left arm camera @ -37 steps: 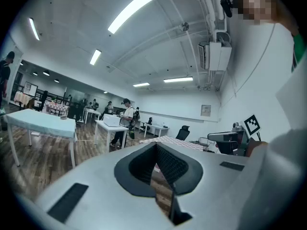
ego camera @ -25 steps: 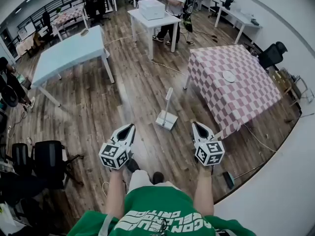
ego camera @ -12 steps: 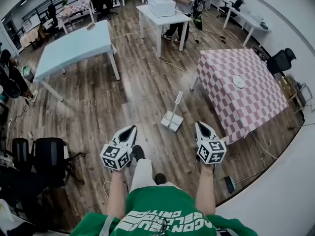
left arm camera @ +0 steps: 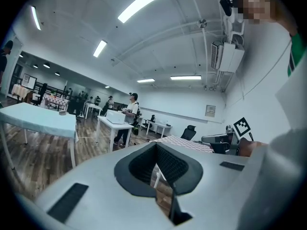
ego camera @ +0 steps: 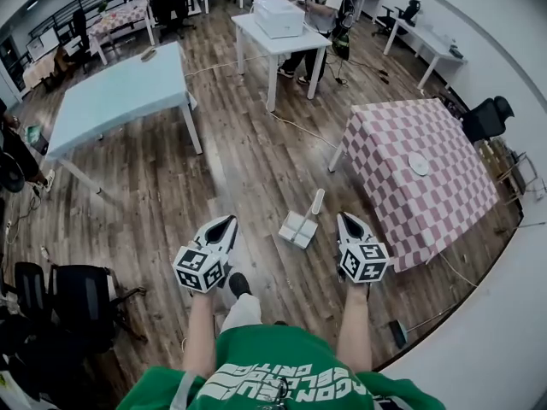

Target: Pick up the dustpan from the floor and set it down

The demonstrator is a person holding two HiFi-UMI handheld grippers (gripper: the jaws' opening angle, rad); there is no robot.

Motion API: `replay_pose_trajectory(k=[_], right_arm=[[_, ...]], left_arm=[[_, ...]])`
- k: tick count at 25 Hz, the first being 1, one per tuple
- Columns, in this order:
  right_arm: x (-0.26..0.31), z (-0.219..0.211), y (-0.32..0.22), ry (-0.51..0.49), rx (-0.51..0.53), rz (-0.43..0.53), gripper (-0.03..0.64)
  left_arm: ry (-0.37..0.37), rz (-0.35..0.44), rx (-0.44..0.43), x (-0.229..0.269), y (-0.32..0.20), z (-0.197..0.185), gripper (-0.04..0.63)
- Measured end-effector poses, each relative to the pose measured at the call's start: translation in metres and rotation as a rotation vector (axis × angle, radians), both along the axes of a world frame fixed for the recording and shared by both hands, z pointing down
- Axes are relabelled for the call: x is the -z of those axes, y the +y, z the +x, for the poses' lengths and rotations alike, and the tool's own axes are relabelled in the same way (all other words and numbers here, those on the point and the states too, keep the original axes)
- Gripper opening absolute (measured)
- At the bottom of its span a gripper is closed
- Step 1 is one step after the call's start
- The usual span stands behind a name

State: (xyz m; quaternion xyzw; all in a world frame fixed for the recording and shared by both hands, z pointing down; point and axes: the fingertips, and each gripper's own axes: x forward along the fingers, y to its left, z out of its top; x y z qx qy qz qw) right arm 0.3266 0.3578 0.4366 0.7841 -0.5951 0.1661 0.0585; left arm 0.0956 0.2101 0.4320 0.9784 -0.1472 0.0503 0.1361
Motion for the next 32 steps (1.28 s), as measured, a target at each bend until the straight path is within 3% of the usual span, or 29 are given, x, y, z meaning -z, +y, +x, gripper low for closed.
replay_pose_trajectory(k=[12, 21, 32], right_arm=[[-0.015, 0.033, -0.108, 0.040, -0.080, -0.078, 0.008], [-0.036, 0.056, -0.109, 0.034, -0.197, -0.152, 0.008], [-0.063, 0.106, -0.131, 0.009, -0.234, -0.218, 0.008]], left_arm=[[0.016, -0.027, -0.091, -0.008, -0.124, 0.034, -0.008], [0.018, -0.079, -0.169, -0.026, -0.159, 0.059, -0.008], [-0.012, -0.072, -0.213, -0.027, -0.189, 0.113, -0.008]])
